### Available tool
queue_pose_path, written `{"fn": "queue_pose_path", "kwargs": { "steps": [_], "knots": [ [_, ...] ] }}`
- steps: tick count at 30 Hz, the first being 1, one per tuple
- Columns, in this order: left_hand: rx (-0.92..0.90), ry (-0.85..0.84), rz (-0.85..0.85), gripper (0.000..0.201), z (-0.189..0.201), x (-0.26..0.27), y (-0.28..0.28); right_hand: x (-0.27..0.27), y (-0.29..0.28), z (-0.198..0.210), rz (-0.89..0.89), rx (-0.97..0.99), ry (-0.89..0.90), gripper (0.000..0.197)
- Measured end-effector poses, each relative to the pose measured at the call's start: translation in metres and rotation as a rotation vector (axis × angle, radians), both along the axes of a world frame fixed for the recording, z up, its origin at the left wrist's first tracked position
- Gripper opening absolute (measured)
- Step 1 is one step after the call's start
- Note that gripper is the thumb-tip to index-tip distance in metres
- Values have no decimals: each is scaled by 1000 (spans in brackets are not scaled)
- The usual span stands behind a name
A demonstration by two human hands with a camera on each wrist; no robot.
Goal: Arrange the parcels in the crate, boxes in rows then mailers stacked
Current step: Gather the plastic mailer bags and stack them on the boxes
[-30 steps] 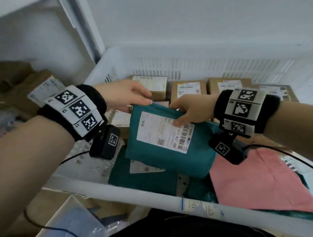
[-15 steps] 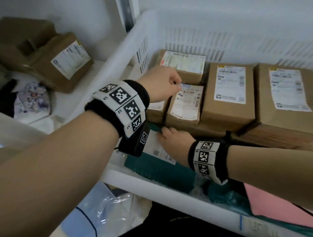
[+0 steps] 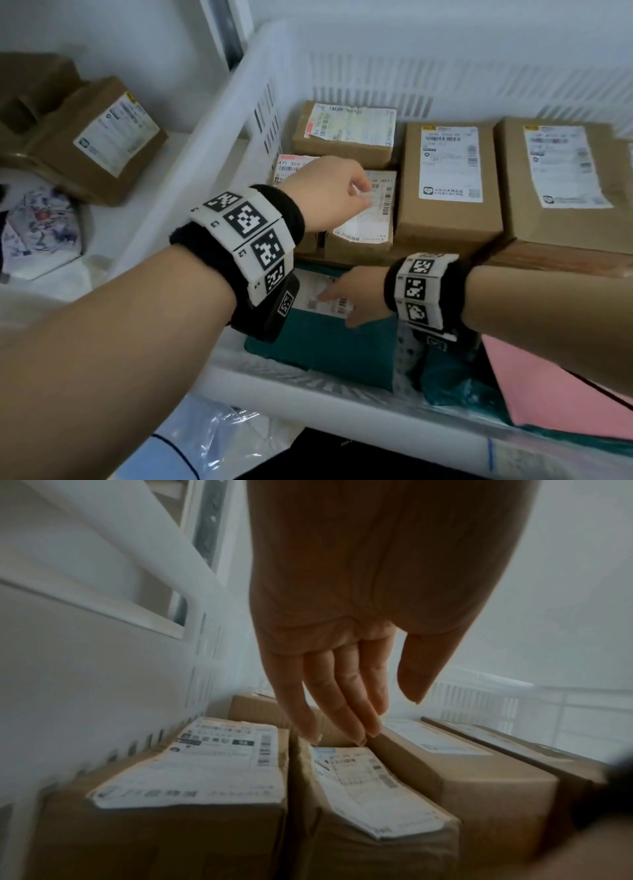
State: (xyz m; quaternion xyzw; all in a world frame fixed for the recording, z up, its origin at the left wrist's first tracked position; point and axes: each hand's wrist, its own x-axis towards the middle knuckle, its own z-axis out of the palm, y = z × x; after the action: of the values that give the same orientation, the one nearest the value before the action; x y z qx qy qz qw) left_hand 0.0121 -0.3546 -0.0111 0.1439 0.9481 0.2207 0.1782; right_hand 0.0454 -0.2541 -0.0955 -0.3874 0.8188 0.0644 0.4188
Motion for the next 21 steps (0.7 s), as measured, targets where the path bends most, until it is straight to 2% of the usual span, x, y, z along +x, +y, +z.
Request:
{"fn": "queue_pose_path", "kwargs": {
  "steps": [5,8,12,15,18,19,21],
  "knots": [
    [-117,9,-208,23,-3,1,25,-15,64,58,-402,-144,-52,29],
    [-256,118,-359,15,-6,4,57,-17,111,76,-594,-132,-16,26],
    [-382,79,-672,40,-20,21,107,-3,150,82,-687,-96,122,28],
    [-398,8,-918,68,-36,42,138,9,164,79,-666,17,197,30],
    [-421,35,-1066,96,-54,63,157,16,182,81,-713,40,234,32],
    [-396,70,-1095,97,-59,69,161,18,187,83,-725,36,246,33],
    [-326,143,-1130,86,-67,77,167,22,197,84,-753,33,250,35]
  ]
}}
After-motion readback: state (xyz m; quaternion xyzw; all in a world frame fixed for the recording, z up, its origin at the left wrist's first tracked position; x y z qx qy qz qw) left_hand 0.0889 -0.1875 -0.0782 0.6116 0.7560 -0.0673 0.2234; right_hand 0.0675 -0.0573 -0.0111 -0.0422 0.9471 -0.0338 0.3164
